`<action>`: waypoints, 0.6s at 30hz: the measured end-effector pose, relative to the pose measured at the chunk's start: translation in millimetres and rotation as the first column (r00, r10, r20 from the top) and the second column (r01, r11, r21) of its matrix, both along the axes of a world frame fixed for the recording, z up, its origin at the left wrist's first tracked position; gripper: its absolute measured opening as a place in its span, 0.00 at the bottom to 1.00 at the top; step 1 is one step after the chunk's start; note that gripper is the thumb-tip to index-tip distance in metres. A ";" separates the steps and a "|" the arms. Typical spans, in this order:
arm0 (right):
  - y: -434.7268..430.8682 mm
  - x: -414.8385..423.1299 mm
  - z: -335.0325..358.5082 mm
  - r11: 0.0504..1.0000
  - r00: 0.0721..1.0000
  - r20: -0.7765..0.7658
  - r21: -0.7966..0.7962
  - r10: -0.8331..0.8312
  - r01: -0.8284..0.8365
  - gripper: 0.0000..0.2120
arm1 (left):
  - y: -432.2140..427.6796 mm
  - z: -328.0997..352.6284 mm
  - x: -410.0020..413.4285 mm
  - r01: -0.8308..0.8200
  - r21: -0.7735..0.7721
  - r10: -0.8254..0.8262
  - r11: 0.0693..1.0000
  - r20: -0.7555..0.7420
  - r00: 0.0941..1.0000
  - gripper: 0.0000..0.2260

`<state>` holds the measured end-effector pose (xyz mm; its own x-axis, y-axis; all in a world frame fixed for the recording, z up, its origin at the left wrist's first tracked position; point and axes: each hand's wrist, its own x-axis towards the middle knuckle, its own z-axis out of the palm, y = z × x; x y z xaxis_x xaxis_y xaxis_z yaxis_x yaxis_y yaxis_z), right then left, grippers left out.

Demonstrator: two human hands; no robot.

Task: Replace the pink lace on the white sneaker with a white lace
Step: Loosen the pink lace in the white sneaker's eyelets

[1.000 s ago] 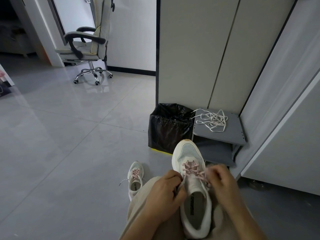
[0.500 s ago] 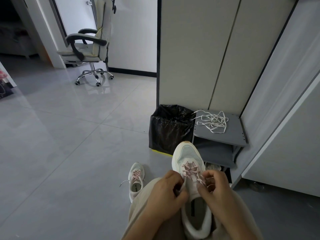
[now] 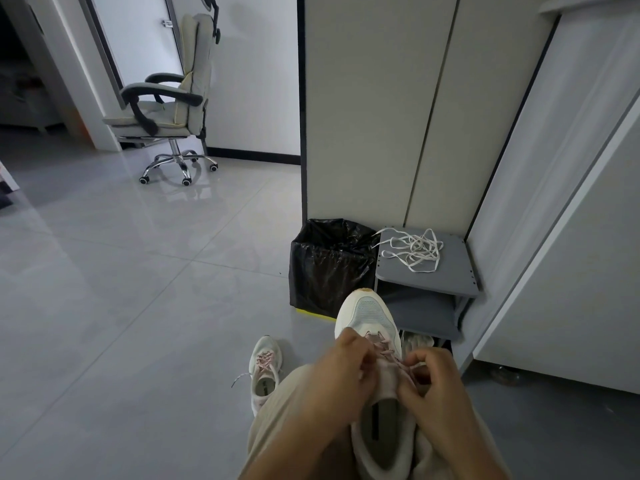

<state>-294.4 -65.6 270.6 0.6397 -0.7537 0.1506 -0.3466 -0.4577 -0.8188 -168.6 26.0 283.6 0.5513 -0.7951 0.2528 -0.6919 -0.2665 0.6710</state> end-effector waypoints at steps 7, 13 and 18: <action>3.0 1.3 0.8 0.999 0.999 -0.046 0.032 0.029 -0.028 0.09 | 31.6 1.8 9.3 -0.047 -0.172 -0.087 0.984 -0.695 0.714 0.08; 5.0 2.3 3.4 0.998 0.995 -0.079 0.032 0.061 -0.059 0.10 | 17.0 20.5 23.1 0.087 0.100 -0.074 0.991 -0.128 0.989 0.10; 6.0 -1.6 4.4 0.997 0.995 -0.071 0.023 0.077 -0.075 0.13 | 16.7 25.7 39.5 0.091 0.200 -0.089 0.976 -0.016 0.996 0.07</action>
<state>-296.0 -59.6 275.0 0.7038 -0.7049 0.0879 -0.3694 -0.4688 -0.8023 -129.1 42.7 309.3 0.4763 -0.8756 0.0799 -0.7147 -0.3327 0.6152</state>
